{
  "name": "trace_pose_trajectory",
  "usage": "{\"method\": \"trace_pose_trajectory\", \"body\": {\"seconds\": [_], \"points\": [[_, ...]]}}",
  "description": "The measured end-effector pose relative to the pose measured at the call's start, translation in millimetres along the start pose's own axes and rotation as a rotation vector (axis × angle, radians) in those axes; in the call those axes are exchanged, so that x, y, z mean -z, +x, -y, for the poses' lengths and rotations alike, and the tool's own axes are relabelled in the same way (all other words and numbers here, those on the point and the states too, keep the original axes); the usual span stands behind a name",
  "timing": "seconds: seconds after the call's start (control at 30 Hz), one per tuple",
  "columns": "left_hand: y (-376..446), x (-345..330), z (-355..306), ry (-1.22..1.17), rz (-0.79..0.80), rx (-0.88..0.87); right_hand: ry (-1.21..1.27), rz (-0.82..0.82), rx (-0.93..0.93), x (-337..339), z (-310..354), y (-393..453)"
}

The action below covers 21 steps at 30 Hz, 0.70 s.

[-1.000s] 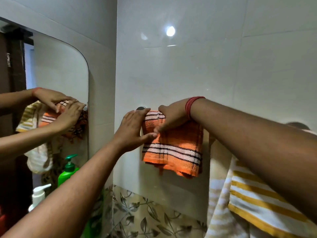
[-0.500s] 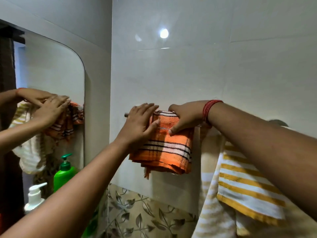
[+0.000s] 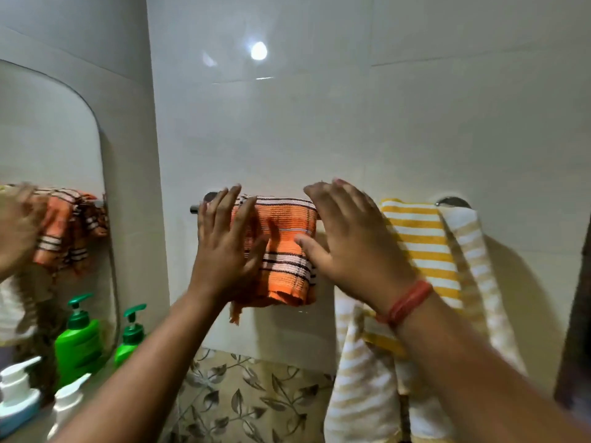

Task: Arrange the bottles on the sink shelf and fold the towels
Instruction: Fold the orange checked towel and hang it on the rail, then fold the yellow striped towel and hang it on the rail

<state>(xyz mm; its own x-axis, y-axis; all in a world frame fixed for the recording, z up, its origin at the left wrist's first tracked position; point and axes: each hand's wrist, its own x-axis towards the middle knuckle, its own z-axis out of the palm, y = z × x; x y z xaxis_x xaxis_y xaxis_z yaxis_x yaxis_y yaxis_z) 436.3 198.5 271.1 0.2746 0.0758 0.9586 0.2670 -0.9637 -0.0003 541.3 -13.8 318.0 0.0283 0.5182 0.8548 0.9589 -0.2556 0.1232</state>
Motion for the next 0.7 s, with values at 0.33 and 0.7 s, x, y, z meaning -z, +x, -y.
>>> {"method": "trace_pose_trajectory", "body": {"seconds": [0.33, 0.7], "points": [[-35, -30, -162, -0.444, -0.041, -0.017, 0.055, -0.295, -0.252, 13, -34, -97], [-27, -59, -215, -0.565, 0.057, 0.365, 0.152, -0.256, -0.511, 31, -81, -134]]}}
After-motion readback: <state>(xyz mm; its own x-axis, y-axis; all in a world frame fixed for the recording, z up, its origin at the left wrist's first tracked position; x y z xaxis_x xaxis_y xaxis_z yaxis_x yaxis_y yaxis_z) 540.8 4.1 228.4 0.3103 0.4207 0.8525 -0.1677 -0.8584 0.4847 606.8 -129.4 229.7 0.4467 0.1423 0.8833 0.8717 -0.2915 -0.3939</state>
